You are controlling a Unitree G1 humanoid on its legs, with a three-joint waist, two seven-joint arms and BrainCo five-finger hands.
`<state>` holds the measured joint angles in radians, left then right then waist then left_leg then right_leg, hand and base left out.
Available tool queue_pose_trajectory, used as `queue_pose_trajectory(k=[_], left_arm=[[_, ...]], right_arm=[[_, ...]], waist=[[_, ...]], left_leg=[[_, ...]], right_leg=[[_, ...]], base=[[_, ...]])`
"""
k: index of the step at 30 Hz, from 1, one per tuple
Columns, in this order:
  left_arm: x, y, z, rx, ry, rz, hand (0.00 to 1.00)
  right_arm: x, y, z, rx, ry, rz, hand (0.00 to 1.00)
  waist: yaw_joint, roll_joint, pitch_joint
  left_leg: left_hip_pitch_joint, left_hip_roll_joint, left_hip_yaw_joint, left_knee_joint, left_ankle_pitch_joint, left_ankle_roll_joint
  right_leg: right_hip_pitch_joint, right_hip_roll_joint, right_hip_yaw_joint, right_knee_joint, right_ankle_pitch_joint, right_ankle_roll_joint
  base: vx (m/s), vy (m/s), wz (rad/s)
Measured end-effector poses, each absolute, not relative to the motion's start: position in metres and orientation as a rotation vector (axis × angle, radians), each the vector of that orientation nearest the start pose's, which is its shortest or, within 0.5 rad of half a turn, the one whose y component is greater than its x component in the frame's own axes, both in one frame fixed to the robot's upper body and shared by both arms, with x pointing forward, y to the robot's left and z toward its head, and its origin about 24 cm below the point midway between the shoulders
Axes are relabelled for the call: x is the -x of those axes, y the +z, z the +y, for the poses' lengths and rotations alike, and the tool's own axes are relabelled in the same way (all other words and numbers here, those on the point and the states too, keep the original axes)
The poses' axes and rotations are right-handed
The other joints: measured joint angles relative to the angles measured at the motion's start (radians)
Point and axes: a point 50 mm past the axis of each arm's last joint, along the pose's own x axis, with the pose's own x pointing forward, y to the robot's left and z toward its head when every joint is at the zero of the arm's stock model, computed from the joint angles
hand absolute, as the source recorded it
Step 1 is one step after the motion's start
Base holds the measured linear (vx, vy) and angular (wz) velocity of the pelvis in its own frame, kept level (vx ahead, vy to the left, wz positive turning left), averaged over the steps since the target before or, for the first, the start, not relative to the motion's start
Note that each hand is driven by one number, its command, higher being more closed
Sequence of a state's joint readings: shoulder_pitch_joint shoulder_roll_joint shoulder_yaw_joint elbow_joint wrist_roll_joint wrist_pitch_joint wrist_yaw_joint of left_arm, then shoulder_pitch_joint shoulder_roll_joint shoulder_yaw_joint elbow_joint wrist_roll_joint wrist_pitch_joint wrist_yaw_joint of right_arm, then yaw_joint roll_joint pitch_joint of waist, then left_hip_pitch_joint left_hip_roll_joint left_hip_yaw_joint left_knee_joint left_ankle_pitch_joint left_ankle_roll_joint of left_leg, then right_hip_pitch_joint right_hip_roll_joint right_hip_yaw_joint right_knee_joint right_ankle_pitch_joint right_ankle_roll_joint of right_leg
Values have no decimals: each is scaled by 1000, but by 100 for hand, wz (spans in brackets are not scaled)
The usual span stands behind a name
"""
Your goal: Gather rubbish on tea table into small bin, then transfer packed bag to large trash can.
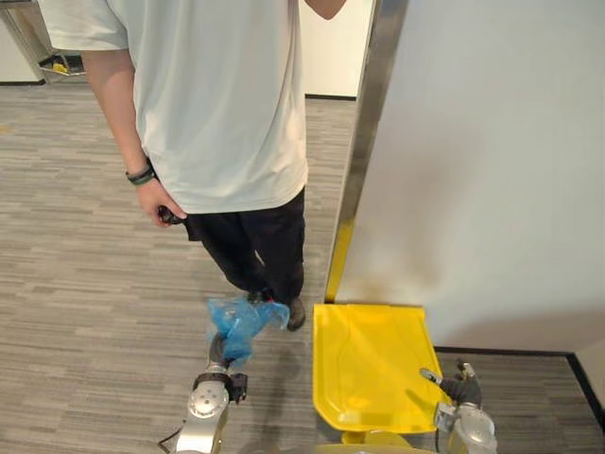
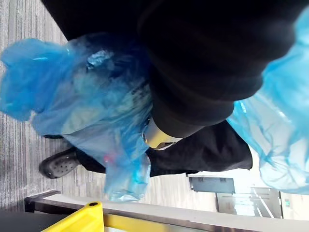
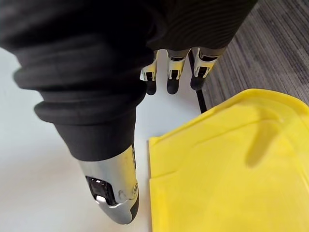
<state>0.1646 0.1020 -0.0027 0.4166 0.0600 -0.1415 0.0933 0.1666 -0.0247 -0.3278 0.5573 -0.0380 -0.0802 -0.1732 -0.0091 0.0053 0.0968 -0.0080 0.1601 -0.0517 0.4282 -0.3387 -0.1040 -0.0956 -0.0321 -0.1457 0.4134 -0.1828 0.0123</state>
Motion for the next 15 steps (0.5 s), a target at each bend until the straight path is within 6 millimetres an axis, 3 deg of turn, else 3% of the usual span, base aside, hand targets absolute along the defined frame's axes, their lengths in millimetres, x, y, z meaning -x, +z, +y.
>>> queue_pose_trajectory(k=[3,5,6,8,10,11,12,13,15], left_arm=[[-175,-70,192,-173,133,439,100],[-172,-68,193,-172,141,431,100],[-169,-67,195,-169,153,429,100],[-167,-65,197,-157,176,422,100],[-164,-63,201,-152,199,417,100],[-163,-64,202,-150,206,420,100],[-162,-64,202,-146,215,423,100],[-160,-65,202,-135,229,428,100],[-153,-70,197,-100,247,454,100]], right_arm=[[-160,-87,-233,71,-481,567,0],[-160,-85,-231,79,-467,557,0],[-158,-87,-229,74,-467,565,0],[-158,-87,-225,67,-459,564,0],[-157,-87,-224,94,-448,569,0],[-157,-88,-224,98,-443,570,0],[-157,-88,-224,102,-442,570,0],[-157,-87,-226,108,-443,569,0],[-162,-84,-230,123,-442,554,0]], waist=[[24,-17,14],[25,-35,21],[35,-22,25],[38,-37,28],[59,-46,25],[64,-54,19],[73,-64,11],[84,-84,-7],[102,-55,-23]], left_leg=[[-26,-4,60,35,8,12],[-36,-12,77,46,16,27],[-53,-1,82,30,35,45],[-59,-6,91,3,71,52],[-73,-11,88,-34,127,41],[-82,-17,88,-50,153,33],[-98,-25,92,-66,181,22],[-128,-23,100,-75,211,7],[-169,3,139,-122,284,13]], right_leg=[[-51,-8,43,36,20,6],[-66,-22,55,40,35,16],[-67,-21,64,12,63,31],[-103,-47,66,205,22,15],[-53,-116,73,474,-24,28],[-24,-137,84,493,-29,39],[9,-156,95,478,-17,51],[43,-156,100,374,-64,115],[44,-114,95,223,-104,114]], base=[[-192,28,-37],[-245,23,-11],[-255,-5,-11],[-244,-17,-1],[-252,-78,2],[-218,-185,-1],[-167,-200,-7],[-186,-254,-12],[-167,-162,-30]])
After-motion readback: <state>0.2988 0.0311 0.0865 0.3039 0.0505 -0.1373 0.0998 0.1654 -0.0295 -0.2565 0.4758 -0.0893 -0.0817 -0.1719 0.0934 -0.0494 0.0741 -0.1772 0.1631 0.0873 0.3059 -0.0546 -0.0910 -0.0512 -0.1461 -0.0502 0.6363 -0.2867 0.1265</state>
